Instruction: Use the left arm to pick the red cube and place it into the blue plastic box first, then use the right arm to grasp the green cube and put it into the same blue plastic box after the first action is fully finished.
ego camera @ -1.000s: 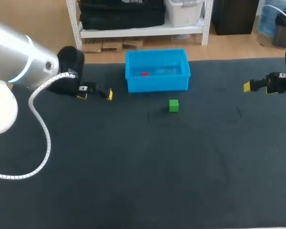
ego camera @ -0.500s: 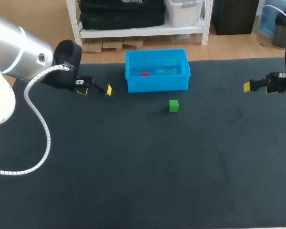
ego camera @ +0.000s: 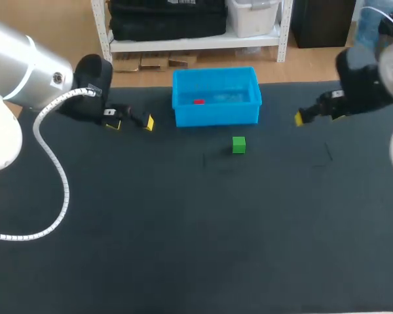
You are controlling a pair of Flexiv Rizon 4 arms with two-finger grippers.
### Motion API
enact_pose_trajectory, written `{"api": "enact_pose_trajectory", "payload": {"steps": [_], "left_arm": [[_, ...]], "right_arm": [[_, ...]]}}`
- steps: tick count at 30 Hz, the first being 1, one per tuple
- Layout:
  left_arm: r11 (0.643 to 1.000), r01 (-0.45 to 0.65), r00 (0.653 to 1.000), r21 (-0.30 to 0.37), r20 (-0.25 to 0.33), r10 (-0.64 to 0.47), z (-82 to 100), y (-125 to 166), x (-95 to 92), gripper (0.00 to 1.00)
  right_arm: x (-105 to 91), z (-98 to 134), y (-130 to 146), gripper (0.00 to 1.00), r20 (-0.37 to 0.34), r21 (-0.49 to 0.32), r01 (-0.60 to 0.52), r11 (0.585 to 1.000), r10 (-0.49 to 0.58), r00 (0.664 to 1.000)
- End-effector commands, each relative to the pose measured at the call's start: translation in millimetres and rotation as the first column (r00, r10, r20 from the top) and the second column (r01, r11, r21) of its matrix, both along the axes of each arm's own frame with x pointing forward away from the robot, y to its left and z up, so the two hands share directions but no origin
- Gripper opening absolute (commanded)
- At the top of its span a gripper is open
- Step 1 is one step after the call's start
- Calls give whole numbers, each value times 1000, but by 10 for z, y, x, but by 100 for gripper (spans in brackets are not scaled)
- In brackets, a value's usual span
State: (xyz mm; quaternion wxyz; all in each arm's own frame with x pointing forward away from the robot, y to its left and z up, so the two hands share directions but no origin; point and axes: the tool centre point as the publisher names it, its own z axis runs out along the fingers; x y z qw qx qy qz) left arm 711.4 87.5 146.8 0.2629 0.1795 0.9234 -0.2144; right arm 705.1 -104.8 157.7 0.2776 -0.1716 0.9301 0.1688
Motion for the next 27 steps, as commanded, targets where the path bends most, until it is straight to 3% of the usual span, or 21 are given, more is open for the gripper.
{"api": "enact_pose_trajectory", "payload": {"steps": [1, 5, 8, 27], "left_arm": [[1000, 5, 1000, -6, 1, -5, -7, 12, 8, 100], [1000, 5, 1000, -6, 1, -5, -7, 12, 8, 100], [1000, 5, 1000, -6, 1, -5, -7, 12, 8, 100], [1000, 5, 1000, -6, 1, -5, -7, 12, 8, 100]], "right_arm": [[-14, -38, 295, 100, 136, -342, 286, 895, -254, 958], [13, -124, 483, 100, 160, -430, 315, 846, -272, 949], [39, -228, 601, 100, 101, -407, 247, 879, -225, 969], [39, -228, 601, 100, 101, -407, 247, 879, -225, 969]]}}
